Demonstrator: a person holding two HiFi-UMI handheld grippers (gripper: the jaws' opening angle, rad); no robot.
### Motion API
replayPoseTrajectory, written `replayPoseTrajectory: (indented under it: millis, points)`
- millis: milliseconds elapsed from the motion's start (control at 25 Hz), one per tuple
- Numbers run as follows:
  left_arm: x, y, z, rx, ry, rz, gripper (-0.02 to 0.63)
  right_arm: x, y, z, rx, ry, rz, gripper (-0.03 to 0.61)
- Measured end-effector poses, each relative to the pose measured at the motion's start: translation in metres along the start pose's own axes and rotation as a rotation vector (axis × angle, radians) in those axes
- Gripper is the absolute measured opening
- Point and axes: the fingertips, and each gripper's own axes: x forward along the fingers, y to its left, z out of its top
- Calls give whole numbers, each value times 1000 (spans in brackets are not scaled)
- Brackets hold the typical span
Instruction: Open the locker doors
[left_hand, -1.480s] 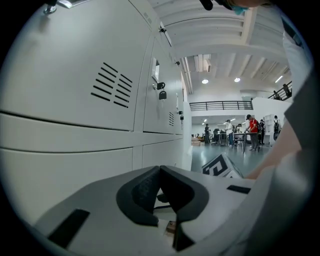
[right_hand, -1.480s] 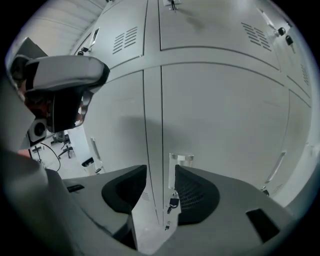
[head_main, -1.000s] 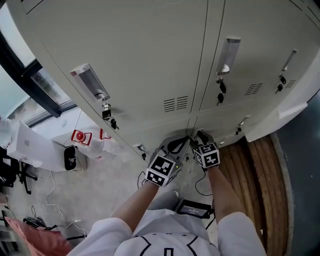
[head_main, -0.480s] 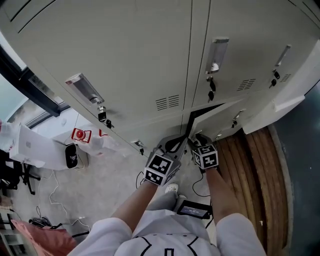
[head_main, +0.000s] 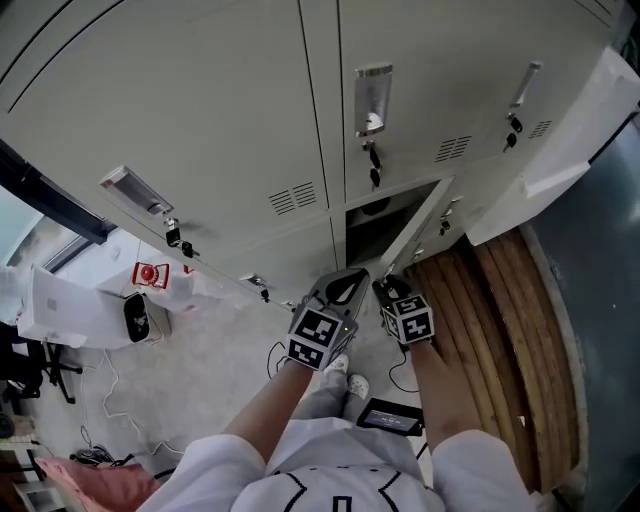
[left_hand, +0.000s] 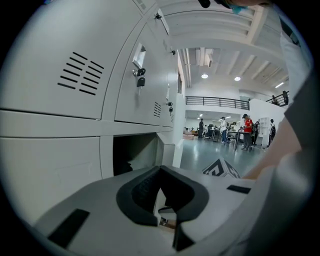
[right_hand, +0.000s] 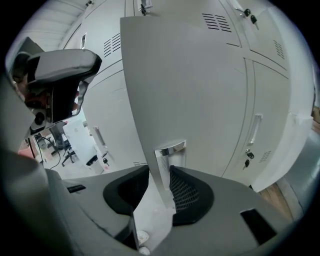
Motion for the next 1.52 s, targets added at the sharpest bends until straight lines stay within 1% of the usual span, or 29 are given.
replayPoseTrajectory:
  millis: [120,440,680,720,920,1000,1200,1320,1400,1440,1480,1520]
  points:
    - [9,-15,-4,-2,17,-26,17,-19,-7,-14,29,6,-9,127]
    - [38,-49,-1,-12,12,-86,17,-68,-40,-44,54,32,-53,127]
    - [55,-71,-1,-4,25,-143,17,-98,-68,-61,63,59,-122,126]
    - [57,-74,-1,-1,30,-153,16,-102,-73,-63,61,63,-135,122]
    - [69,-86,1,14,34,-195,17,-122,-97,-73,69,72,-208,52]
    - [72,-90,3,23,35,-207,16,-130,-109,-76,83,69,-249,52]
    - [77,-91,4,30,36,-218,16,-146,-141,-83,95,82,-319,52]
    - [78,-88,7,24,31,-207,16,-152,-157,-84,91,95,-344,52]
    - [77,-86,8,24,29,-197,17,-155,-168,-85,95,107,-382,49]
    - [76,-86,9,23,28,-194,16,-157,-173,-86,102,111,-403,41]
    - [74,-86,10,22,26,-192,16,-157,-177,-86,108,115,-423,13]
    - [72,-86,10,22,24,-190,17,-158,-180,-86,111,119,-438,8]
